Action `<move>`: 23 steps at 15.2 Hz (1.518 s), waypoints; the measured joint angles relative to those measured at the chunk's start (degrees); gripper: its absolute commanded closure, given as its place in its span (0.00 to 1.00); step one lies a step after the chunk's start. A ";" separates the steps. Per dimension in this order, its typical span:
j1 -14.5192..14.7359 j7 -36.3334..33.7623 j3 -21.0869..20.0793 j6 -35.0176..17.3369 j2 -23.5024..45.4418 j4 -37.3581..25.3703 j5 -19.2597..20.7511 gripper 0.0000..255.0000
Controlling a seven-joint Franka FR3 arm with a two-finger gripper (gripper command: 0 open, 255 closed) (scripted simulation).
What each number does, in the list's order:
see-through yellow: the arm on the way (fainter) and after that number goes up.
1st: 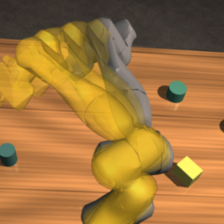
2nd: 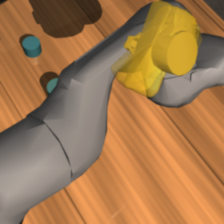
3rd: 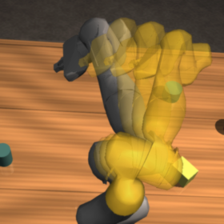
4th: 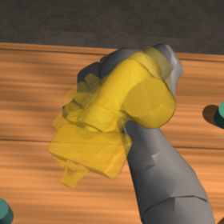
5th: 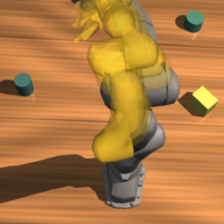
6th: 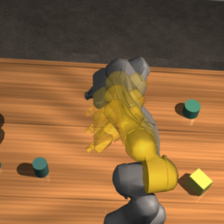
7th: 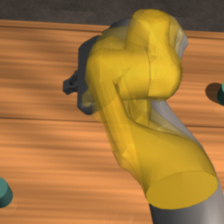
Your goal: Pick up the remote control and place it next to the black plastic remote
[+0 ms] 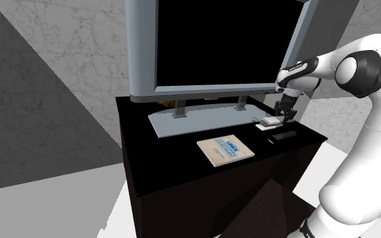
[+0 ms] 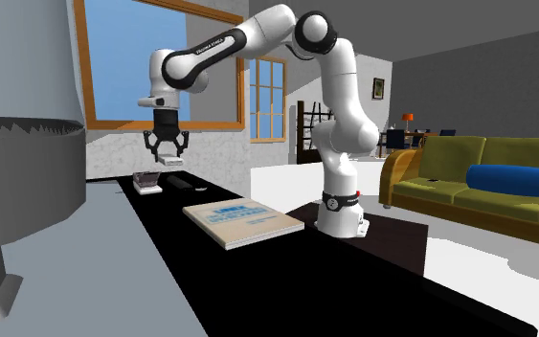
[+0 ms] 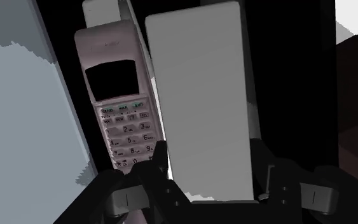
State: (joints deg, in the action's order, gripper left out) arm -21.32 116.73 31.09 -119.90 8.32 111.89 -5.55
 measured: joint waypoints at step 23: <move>-26.45 23.59 0.08 14.04 31.98 -41.69 -15.71 1.00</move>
State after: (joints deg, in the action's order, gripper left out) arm -47.76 140.32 31.17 -105.86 40.30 70.20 -21.25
